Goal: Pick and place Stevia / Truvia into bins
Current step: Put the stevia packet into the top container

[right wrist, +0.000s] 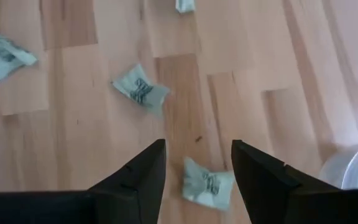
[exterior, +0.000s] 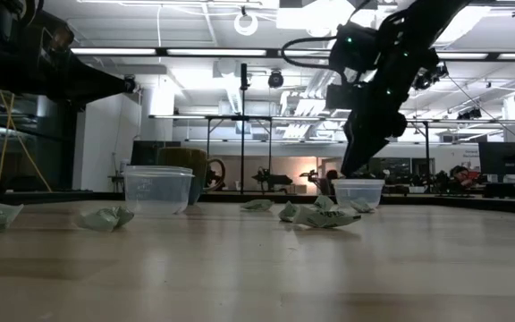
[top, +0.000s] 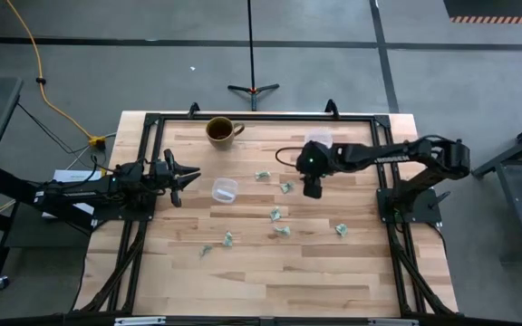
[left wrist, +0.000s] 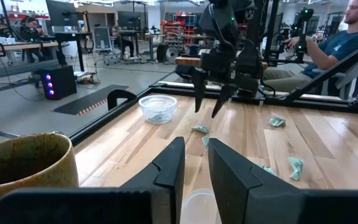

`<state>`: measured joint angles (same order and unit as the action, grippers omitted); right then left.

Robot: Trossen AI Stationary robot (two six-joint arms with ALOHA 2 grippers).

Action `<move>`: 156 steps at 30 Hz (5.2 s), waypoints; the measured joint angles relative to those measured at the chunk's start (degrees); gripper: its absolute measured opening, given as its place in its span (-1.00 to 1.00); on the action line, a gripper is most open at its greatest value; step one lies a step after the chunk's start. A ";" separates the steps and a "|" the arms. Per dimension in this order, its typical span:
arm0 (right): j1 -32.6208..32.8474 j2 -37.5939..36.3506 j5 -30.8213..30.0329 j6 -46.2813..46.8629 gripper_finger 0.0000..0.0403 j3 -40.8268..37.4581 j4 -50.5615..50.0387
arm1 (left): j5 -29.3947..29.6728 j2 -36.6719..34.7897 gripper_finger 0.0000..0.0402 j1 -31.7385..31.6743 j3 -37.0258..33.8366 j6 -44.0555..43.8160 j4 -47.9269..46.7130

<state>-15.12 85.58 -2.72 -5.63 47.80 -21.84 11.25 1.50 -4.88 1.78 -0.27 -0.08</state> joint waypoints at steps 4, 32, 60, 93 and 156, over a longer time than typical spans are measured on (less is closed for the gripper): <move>0.19 0.00 -0.05 2.69 -0.14 0.01 -2.31 | 0.00 0.01 -0.47 0.01 0.00 0.00 -0.06; -2.18 11.92 -0.44 6.59 -0.32 0.30 -2.24 | -0.02 0.00 -0.47 0.01 0.00 0.00 -0.07; -14.36 -0.14 -14.05 8.95 -0.97 0.04 3.75 | -0.02 0.00 -0.47 0.02 0.00 0.00 -0.05; 5.55 12.08 0.84 -9.78 0.00 0.12 17.33 | 0.48 0.00 -0.47 0.02 0.00 0.00 -0.06; -6.62 1.22 20.35 1.00 -0.07 0.14 28.00 | 0.39 0.00 -0.47 0.02 0.00 0.00 -0.08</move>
<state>-21.74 86.80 17.63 -4.63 47.94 6.16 11.64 1.50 -4.86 1.78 -0.27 -0.16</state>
